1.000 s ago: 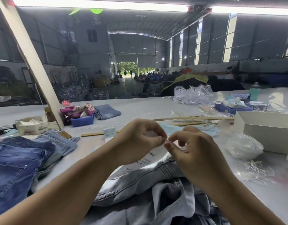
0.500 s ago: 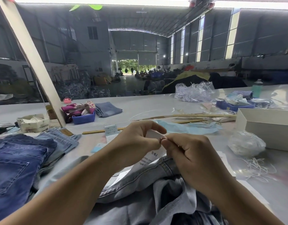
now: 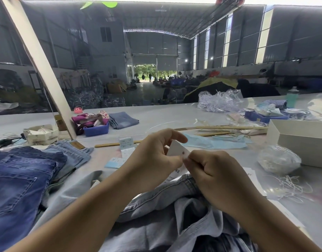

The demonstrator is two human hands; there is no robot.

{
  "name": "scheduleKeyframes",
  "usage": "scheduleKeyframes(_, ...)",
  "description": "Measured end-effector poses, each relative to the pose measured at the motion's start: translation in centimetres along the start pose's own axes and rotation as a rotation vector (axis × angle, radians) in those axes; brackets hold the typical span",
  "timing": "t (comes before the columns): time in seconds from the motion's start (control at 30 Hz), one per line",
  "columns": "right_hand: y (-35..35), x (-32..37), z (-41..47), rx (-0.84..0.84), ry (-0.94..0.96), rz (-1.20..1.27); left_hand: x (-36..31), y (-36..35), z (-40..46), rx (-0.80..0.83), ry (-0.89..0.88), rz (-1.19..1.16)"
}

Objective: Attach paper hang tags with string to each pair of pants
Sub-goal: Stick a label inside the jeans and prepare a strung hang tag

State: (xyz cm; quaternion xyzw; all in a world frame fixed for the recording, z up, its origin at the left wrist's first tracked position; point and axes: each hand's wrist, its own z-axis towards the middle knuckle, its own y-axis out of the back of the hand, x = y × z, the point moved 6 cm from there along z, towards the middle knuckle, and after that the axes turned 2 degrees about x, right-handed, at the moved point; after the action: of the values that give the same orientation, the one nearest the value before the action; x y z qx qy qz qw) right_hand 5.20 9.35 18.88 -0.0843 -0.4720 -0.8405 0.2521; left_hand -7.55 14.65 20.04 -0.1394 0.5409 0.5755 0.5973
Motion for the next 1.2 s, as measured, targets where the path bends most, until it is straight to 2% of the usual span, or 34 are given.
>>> scheduleKeyframes(0.13,0.1,-0.1,0.2,0.005,0.012,0.049,-1.1,-0.4,-0.3,0.009,-0.114,0.129)
scheduleKeyframes(0.33,0.0,-1.1,0.3,0.03,0.011,0.169,-1.1,-0.2,-0.6,0.108,-0.053,0.114)
scheduleKeyframes(0.47,0.0,-1.3,0.3,0.036,0.032,0.23,-0.5,-0.3,-0.5,0.206,0.127,-0.279)
scheduleKeyframes(0.53,-0.1,-1.3,0.2,0.051,0.038,0.257,0.0,-0.2,-0.5,0.207,0.211,-0.381)
scheduleKeyframes(0.67,-0.3,-1.3,0.2,0.078,0.046,0.275,0.6,-0.9,-0.4,0.227,0.188,-0.26)
scheduleKeyframes(0.9,-0.3,-1.5,0.1,0.193,0.04,0.276,1.0,-1.3,-0.3,0.315,0.218,-0.271)
scheduleKeyframes(1.07,-0.1,-1.1,0.0,0.202,0.062,0.244,1.0,-1.2,0.0,0.312,0.245,-0.164)
scheduleKeyframes(1.2,0.1,-1.0,0.0,0.143,0.051,0.226,1.1,-1.2,0.2,0.296,0.278,-0.073)
